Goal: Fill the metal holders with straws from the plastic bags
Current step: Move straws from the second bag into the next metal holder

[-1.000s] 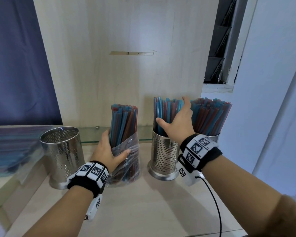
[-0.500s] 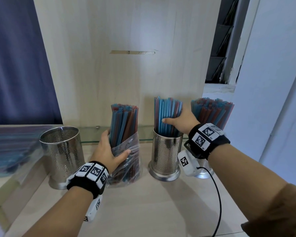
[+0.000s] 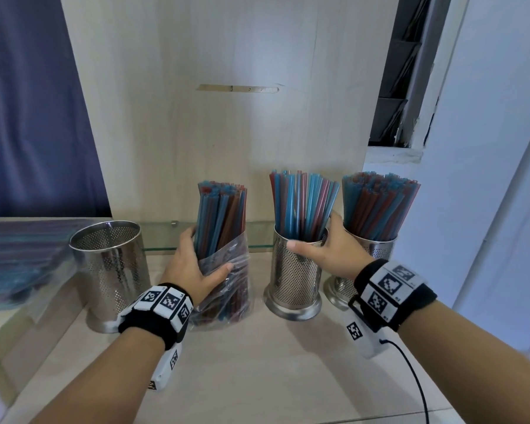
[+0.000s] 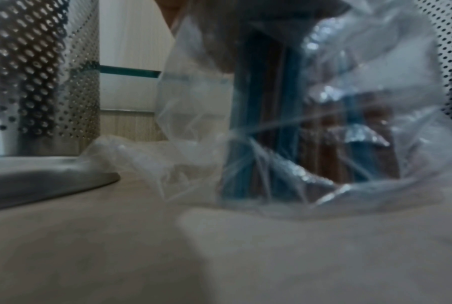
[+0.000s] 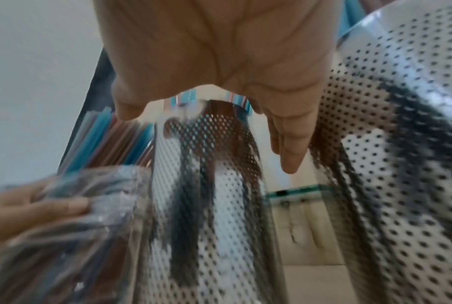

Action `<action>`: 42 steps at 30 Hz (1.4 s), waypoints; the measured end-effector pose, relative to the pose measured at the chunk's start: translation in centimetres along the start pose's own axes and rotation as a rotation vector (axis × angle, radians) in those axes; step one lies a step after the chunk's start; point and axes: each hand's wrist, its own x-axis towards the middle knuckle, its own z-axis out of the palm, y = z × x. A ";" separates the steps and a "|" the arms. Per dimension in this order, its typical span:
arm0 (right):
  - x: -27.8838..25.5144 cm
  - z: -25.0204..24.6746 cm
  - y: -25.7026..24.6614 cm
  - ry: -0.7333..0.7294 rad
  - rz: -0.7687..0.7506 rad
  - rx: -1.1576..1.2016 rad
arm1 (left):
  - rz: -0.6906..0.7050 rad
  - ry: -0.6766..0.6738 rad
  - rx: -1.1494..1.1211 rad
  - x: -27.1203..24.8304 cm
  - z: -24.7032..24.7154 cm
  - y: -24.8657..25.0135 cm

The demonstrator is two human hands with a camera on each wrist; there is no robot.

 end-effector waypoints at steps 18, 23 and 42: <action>-0.6 3.2 3.3 0.136 -0.011 -0.123 | -0.014 0.023 0.015 -0.2 0.0 0.4; -0.6 3.4 3.7 0.131 -0.030 -0.127 | -0.028 0.034 0.044 -0.2 -0.1 0.5; -0.7 3.4 4.1 0.120 -0.039 -0.175 | -0.288 -0.032 -0.196 1.2 -0.4 1.0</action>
